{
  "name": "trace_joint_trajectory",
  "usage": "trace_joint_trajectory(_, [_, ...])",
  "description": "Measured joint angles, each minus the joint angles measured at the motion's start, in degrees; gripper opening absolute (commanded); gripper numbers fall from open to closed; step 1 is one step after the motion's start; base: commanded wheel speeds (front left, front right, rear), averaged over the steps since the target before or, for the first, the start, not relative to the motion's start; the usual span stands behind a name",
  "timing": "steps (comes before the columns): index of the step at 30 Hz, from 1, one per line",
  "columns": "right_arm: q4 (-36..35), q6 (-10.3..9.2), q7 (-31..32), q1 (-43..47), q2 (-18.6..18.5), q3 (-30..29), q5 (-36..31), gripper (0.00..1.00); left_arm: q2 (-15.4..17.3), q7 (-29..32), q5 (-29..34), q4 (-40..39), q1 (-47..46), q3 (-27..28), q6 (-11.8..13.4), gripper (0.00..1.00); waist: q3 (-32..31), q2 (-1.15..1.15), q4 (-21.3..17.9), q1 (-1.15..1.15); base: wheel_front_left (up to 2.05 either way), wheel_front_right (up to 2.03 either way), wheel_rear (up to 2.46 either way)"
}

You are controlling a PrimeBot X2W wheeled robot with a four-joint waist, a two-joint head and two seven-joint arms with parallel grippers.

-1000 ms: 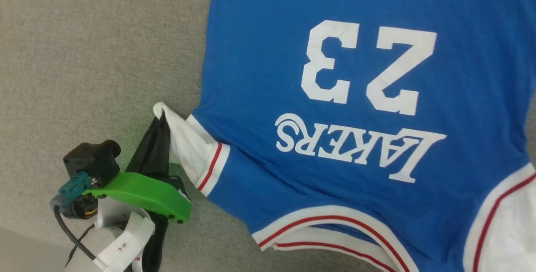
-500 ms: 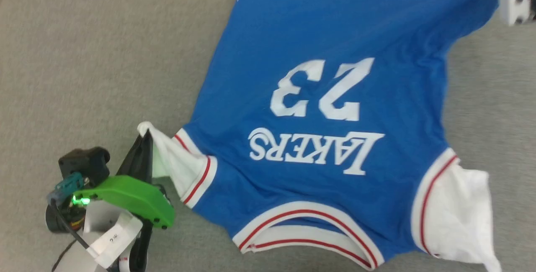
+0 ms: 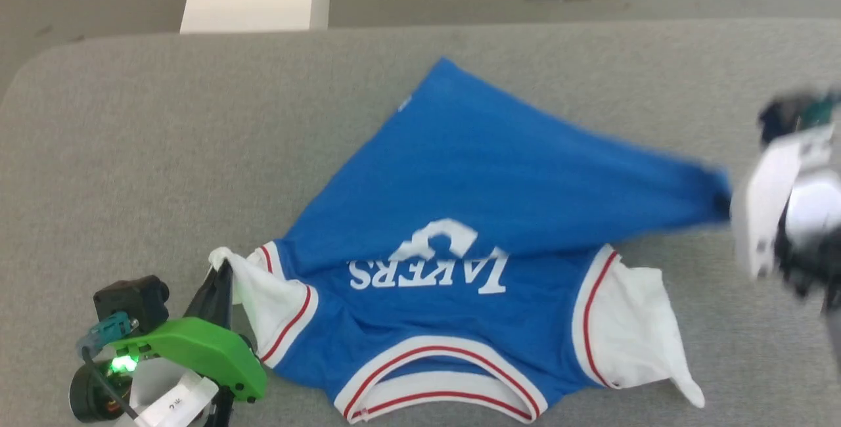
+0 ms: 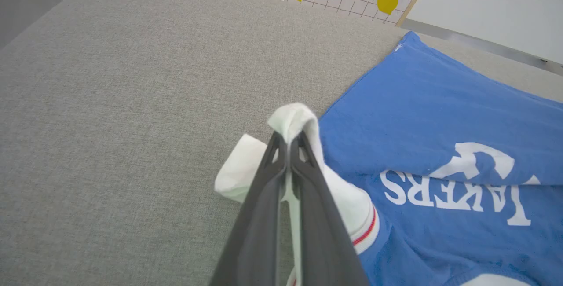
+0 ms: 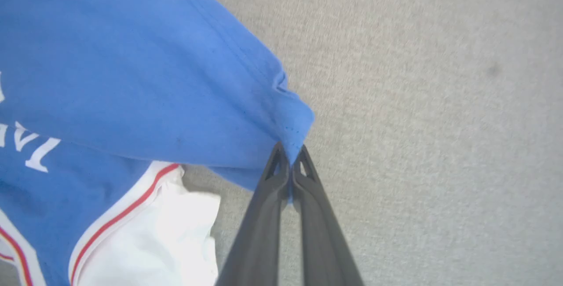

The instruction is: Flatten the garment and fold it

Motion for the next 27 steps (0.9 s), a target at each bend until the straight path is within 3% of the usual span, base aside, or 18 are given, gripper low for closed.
trace_joint_trajectory(9, [-1.21,0.00,-0.43,19.42,7.62,-2.23,0.85,0.00,0.08,0.43,-0.80,0.33,0.83,-0.36,0.03,0.00,-4.14,0.00,-1.45,0.00,0.00,0.00,0.00])
trace_joint_trajectory(16, [-0.67,-0.01,-1.70,22.51,10.15,-3.36,0.76,0.00,0.00,0.43,-1.34,1.44,0.83,-0.52,-0.07,0.00,-3.99,0.00,-1.04,0.00,0.00,0.00,0.00])
trace_joint_trajectory(17, [-0.75,-0.01,-2.60,22.56,10.35,-3.67,0.76,0.27,-0.02,0.42,-1.42,1.58,0.84,-0.49,-0.08,0.00,-4.06,0.00,-1.09,0.00,0.00,0.00,0.00])
trace_joint_trajectory(18, [-0.79,-0.01,-3.38,22.60,10.51,-4.02,0.76,0.79,-0.02,0.42,-1.52,1.72,0.85,-0.48,-0.08,0.00,-4.14,0.00,-1.14,0.00,0.00,0.00,0.00])
trace_joint_trajectory(19, [-0.91,0.00,-4.52,22.63,10.77,-4.59,0.76,1.00,-0.05,0.42,-1.56,1.87,0.85,-0.53,-0.10,0.00,-4.29,0.00,-1.20,0.00,0.00,0.00,0.00])
trace_joint_trajectory(27, [-7.97,0.00,-18.79,20.40,12.18,-10.51,1.48,1.00,-0.11,0.42,-1.56,2.21,1.29,-0.59,-0.12,0.00,-5.60,0.00,-1.60,0.00,0.00,0.00,0.00])
